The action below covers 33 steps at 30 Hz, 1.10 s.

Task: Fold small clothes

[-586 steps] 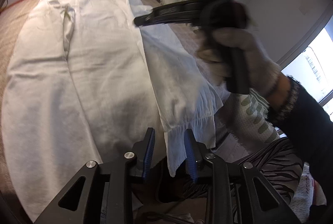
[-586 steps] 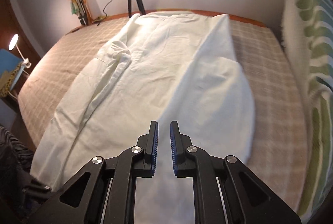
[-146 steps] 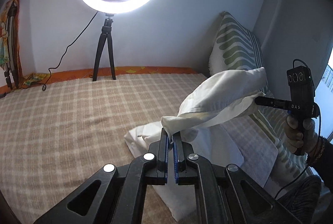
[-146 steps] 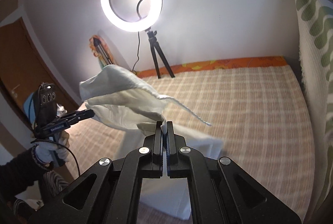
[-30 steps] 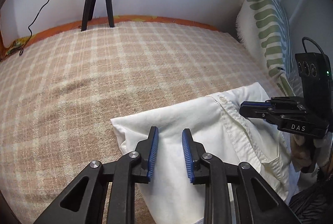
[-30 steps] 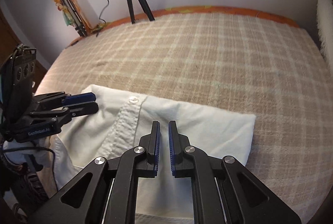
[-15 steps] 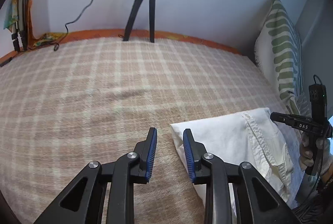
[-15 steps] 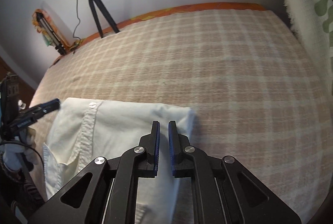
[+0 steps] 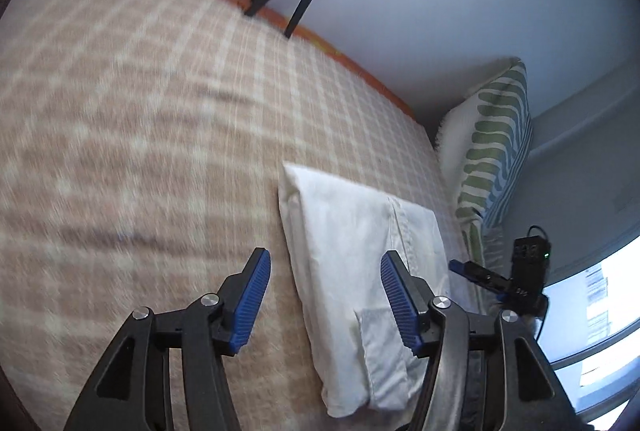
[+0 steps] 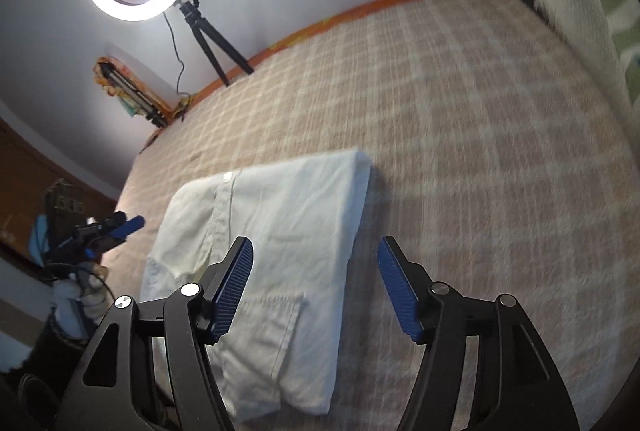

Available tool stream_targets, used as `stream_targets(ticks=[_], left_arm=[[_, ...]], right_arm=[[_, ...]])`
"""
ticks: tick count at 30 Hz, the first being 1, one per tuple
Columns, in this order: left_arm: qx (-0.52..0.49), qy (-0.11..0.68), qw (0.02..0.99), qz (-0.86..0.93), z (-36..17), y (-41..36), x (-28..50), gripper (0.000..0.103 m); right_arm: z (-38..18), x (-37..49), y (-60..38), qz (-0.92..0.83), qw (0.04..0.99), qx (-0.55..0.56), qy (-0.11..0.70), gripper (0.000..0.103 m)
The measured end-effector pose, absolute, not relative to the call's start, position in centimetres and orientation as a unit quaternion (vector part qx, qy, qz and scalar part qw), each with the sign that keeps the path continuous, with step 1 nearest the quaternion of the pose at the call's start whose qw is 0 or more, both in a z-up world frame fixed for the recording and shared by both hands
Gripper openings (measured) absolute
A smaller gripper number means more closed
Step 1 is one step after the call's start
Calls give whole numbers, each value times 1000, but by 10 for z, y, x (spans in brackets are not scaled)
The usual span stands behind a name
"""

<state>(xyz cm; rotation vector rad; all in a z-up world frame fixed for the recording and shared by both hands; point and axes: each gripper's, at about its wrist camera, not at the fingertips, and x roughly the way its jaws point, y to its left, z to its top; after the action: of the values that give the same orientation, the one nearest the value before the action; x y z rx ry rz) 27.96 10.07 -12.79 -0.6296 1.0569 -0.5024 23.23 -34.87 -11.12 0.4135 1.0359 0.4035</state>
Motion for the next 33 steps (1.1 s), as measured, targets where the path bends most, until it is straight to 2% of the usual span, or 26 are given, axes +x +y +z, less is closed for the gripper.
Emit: stream_targets(ticks=[6, 13, 15, 17, 18, 20, 21, 22, 25, 29, 33], left_arm=[[-330, 526, 749, -231, -157, 91, 280, 57], [-329, 534, 739, -249, -165, 73, 285, 44], [-330, 536, 734, -254, -168, 67, 286, 40], [-324, 531, 740, -255, -167, 62, 285, 39], [-319, 532, 741, -256, -166, 59, 286, 37], [-317, 533, 742, -255, -166, 56, 288, 33], [-319, 533, 741, -254, -167, 55, 289, 31], [-317, 533, 742, -253, -167, 55, 289, 27], [-305, 528, 751, -253, -163, 54, 286, 19], [-280, 514, 770, -254, -153, 48, 283, 15], [-264, 503, 782, -256, -139, 46, 280, 14]], right_arm=[[-135, 230, -354, 208, 801, 228, 512, 64], [-141, 238, -348, 225, 796, 242, 507, 66], [-141, 240, -348, 229, 795, 246, 505, 63], [-145, 243, -348, 237, 787, 259, 508, 52], [-146, 245, -347, 240, 783, 264, 509, 49], [-150, 247, -343, 248, 777, 269, 513, 37], [-151, 248, -341, 248, 776, 268, 514, 35], [-151, 248, -339, 247, 778, 268, 513, 33], [-149, 250, -336, 248, 775, 278, 511, 15], [-135, 247, -328, 249, 790, 257, 498, 10], [-117, 242, -316, 248, 805, 236, 484, 9]])
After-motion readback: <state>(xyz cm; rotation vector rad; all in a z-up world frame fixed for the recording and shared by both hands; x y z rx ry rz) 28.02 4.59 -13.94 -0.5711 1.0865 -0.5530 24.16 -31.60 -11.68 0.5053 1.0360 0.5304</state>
